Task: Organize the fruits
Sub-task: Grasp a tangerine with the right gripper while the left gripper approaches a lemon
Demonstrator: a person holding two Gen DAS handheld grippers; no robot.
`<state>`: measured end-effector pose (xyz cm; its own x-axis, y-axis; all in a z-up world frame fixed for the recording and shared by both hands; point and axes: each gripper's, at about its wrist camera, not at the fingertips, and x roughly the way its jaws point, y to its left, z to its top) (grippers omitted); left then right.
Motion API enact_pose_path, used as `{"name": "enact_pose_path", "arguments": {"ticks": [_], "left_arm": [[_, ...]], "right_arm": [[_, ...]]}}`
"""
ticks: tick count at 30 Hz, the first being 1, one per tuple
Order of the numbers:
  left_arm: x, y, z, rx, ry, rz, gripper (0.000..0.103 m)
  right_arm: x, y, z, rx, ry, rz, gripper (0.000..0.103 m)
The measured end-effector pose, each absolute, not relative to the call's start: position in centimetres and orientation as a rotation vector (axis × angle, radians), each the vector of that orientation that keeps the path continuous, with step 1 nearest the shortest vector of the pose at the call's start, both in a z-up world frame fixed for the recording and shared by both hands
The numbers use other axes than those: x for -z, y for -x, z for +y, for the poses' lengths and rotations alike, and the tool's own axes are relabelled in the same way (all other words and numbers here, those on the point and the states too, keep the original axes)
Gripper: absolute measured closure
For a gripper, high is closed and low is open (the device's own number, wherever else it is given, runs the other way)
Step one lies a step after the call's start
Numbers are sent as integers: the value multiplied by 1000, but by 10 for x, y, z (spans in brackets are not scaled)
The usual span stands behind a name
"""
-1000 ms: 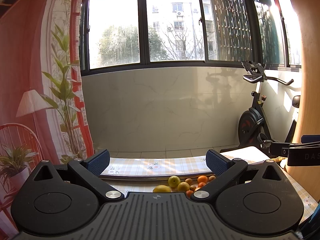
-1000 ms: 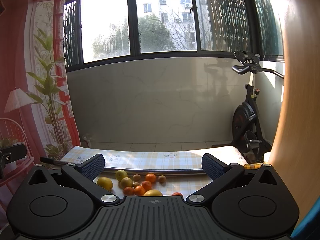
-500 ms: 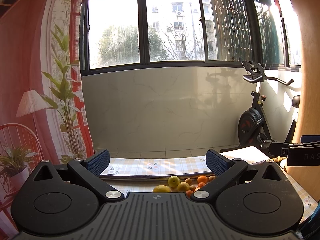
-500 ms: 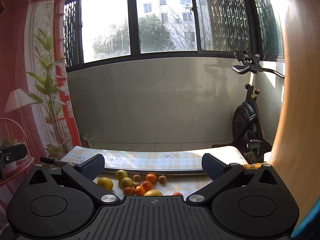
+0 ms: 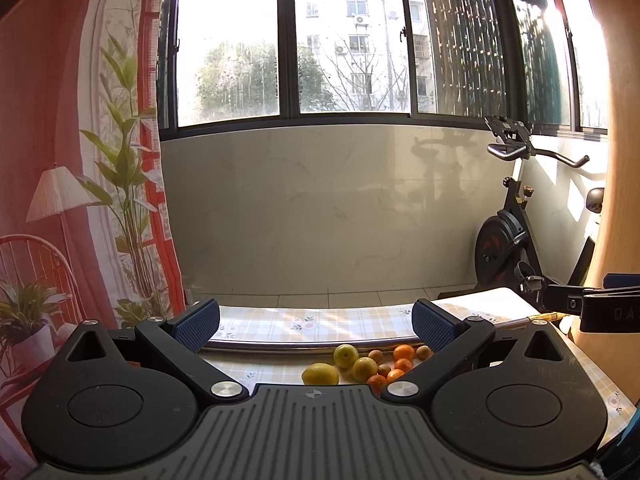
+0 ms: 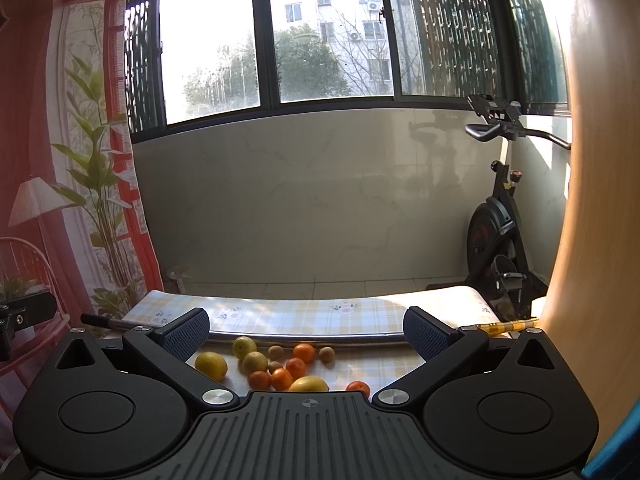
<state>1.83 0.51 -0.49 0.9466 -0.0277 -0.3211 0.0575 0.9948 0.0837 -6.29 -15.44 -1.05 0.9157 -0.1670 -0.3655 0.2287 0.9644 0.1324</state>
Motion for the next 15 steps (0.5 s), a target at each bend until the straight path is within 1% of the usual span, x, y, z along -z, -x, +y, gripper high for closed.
{"name": "enact_pose_path", "arguments": {"ticks": [5, 10, 15], "left_arm": [[20, -43, 10, 19, -77, 371, 0], [40, -72, 18, -6, -62, 437, 1], [57, -96, 28, -33, -63, 506, 1]], "right_arm": [[29, 46, -164, 227, -170, 371, 0], [57, 19, -164, 238, -85, 377, 0], [84, -9, -171, 178, -113, 430, 1]]}}
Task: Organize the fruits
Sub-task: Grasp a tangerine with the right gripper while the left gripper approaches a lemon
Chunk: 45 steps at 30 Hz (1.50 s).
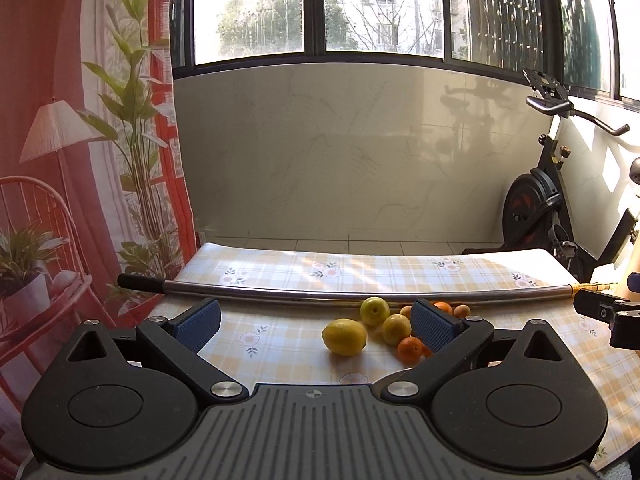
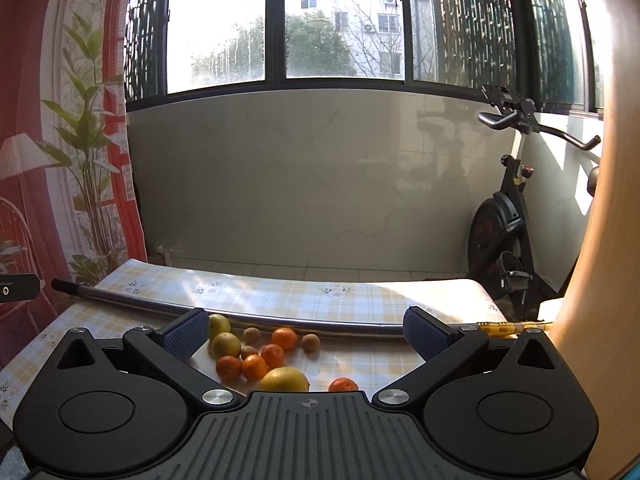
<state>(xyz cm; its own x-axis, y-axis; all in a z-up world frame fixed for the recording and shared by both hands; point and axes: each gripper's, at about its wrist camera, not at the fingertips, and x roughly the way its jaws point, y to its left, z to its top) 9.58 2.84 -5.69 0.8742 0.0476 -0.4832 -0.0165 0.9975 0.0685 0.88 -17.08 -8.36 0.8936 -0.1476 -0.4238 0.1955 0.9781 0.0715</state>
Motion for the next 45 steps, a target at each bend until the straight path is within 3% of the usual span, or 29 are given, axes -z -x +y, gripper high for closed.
{"name": "enact_pose_path", "arguments": {"ticks": [11, 20, 25, 29, 32, 41, 45], "left_arm": [[81, -130, 41, -30, -69, 577, 1], [108, -161, 52, -12, -84, 604, 15], [118, -171, 66, 2, 3, 505, 19], [128, -190, 68, -18, 10, 537, 19], [137, -200, 73, -14, 27, 580, 19], [158, -226, 76, 0, 37, 665, 19], [167, -237, 72, 25, 47, 711, 18]], "right_arm": [[130, -57, -187, 126, -172, 500, 2], [171, -93, -200, 90, -156, 581, 6], [199, -118, -211, 94, -155, 643, 21], [223, -136, -222, 113, -175, 691, 30], [237, -142, -227, 147, -174, 714, 42], [268, -153, -253, 192, -212, 757, 48], [279, -156, -258, 168, -267, 781, 55]]}}
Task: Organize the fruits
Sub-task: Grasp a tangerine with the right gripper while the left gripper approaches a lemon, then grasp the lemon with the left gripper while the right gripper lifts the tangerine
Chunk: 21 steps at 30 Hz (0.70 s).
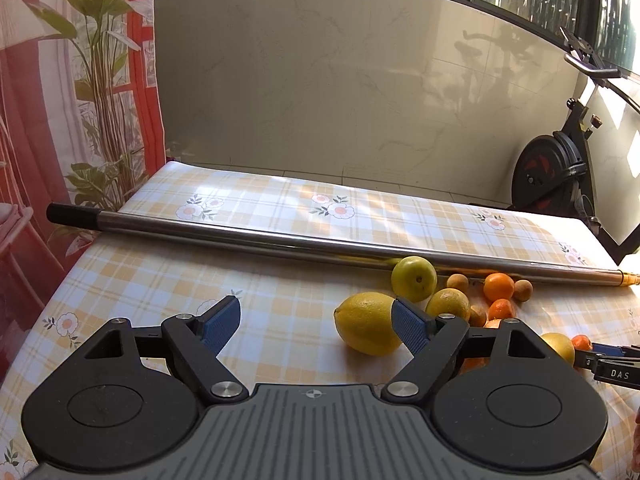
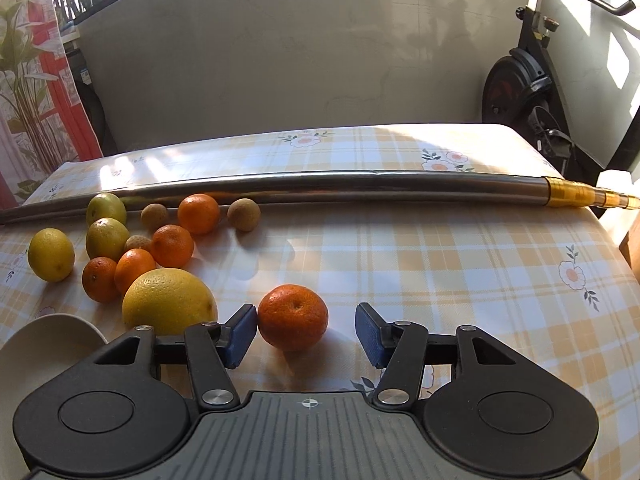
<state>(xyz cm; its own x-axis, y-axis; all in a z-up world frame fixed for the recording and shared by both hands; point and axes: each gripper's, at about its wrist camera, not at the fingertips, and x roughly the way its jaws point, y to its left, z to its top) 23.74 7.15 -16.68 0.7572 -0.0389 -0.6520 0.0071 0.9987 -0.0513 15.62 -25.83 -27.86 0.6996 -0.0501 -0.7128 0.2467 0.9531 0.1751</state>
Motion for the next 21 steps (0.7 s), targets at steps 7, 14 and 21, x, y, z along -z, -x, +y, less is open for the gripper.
{"name": "enact_pose_path", "arguments": {"ticks": [7, 14, 21], "left_arm": [[196, -273, 63, 159, 169, 792, 15], [225, -305, 63, 117, 237, 869, 14], [243, -323, 64, 116, 369, 949, 14]], "right_arm": [[281, -157, -253, 163, -255, 775, 67], [280, -149, -258, 171, -293, 757, 67], [281, -148, -257, 175, -302, 754, 67]]}}
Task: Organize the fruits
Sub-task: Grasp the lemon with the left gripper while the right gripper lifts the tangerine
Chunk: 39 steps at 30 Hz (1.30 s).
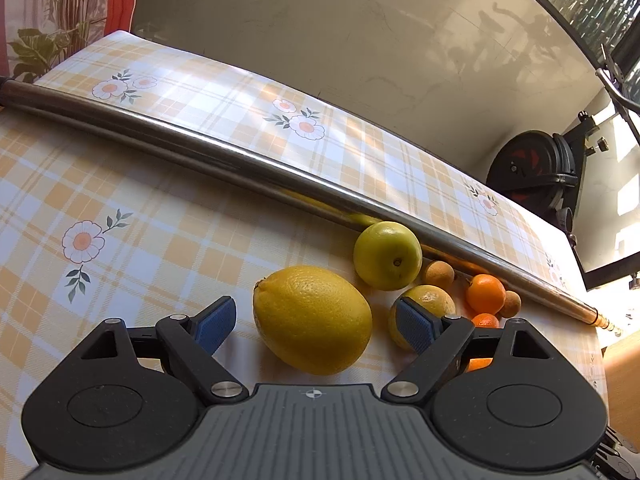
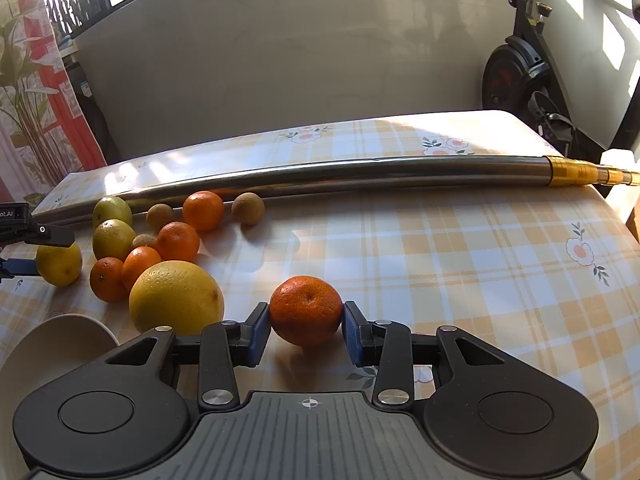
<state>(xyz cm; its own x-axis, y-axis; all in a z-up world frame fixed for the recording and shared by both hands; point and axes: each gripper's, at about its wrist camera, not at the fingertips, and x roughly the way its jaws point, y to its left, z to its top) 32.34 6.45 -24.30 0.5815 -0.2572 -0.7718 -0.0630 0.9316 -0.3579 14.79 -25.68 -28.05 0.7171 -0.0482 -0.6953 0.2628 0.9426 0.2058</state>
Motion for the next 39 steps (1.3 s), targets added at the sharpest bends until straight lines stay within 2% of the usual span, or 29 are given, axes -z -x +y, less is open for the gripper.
{"name": "enact_pose_path", "arguments": {"ticks": [5, 7, 8, 9, 10, 18, 31, 39], "left_arm": [[251, -334, 66, 74, 437, 943, 15], [251, -334, 67, 62, 453, 942, 18], [250, -334, 66, 52, 450, 944, 21], [249, -334, 65, 55, 444, 948, 38], [249, -335, 66, 61, 443, 951, 39], [236, -310, 67, 81, 358, 956, 40], [187, -239, 68, 200, 211, 865, 40], [181, -185, 61, 301, 152, 909, 40]], "right_arm": [[280, -145, -255, 183, -298, 750, 67], [279, -143, -254, 183, -297, 746, 67], [279, -142, -254, 183, -296, 746, 67], [278, -141, -254, 183, -295, 744, 67], [278, -140, -254, 183, -296, 743, 67], [266, -126, -251, 188, -313, 722, 67], [240, -99, -222, 131, -301, 689, 68], [234, -84, -188, 38, -269, 718, 68]]}}
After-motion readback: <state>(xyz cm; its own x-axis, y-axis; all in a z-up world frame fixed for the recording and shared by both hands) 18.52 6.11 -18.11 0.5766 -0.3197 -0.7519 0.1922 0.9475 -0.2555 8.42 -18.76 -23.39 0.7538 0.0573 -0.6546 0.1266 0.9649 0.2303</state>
